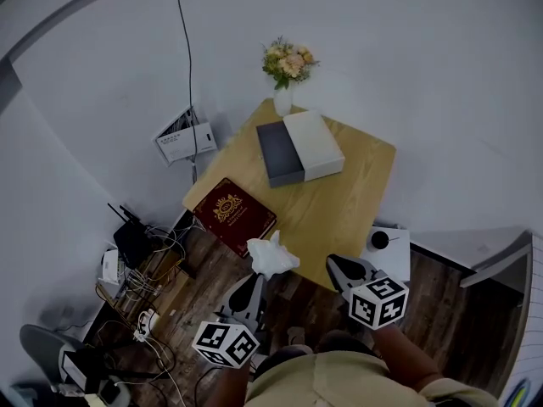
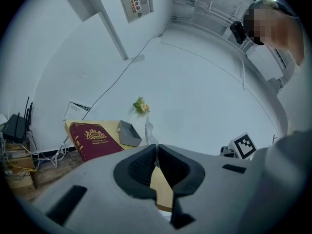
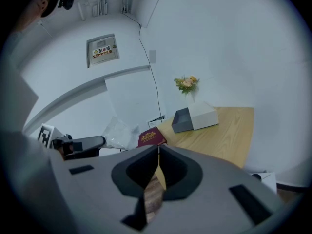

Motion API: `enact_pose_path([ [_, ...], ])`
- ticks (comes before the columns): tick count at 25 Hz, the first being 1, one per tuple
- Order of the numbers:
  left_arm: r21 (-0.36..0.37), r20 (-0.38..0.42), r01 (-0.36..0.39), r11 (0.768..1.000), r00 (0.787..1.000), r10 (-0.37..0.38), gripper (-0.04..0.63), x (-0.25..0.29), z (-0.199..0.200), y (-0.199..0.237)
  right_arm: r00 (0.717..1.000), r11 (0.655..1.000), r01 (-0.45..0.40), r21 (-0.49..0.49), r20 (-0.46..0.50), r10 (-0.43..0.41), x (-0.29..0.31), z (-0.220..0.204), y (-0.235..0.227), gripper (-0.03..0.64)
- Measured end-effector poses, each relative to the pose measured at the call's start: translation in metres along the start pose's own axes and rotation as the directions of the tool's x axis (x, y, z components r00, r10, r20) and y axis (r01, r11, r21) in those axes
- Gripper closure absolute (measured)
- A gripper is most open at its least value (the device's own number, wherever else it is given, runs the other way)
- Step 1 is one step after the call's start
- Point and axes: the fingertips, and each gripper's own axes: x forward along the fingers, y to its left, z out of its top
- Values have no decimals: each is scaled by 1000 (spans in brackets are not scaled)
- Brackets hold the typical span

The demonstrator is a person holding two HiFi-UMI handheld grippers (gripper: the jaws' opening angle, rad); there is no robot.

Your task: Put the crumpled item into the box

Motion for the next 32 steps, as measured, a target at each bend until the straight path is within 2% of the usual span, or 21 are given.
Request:
enact_pose_path([
  [7, 19, -10, 37, 999, 999, -36, 563, 16, 6, -3, 1000, 1000, 14, 15, 6, -14, 9, 5, -6, 586],
  [16, 29, 0, 4, 1000, 1000, -4, 563, 45, 14, 6, 999, 1000, -26, 2, 25, 25, 37, 32, -28, 586],
  [32, 19, 33, -17, 1000, 999, 17, 563, 142, 35, 16, 995, 995, -96, -30, 1, 96, 96, 84, -82, 586],
])
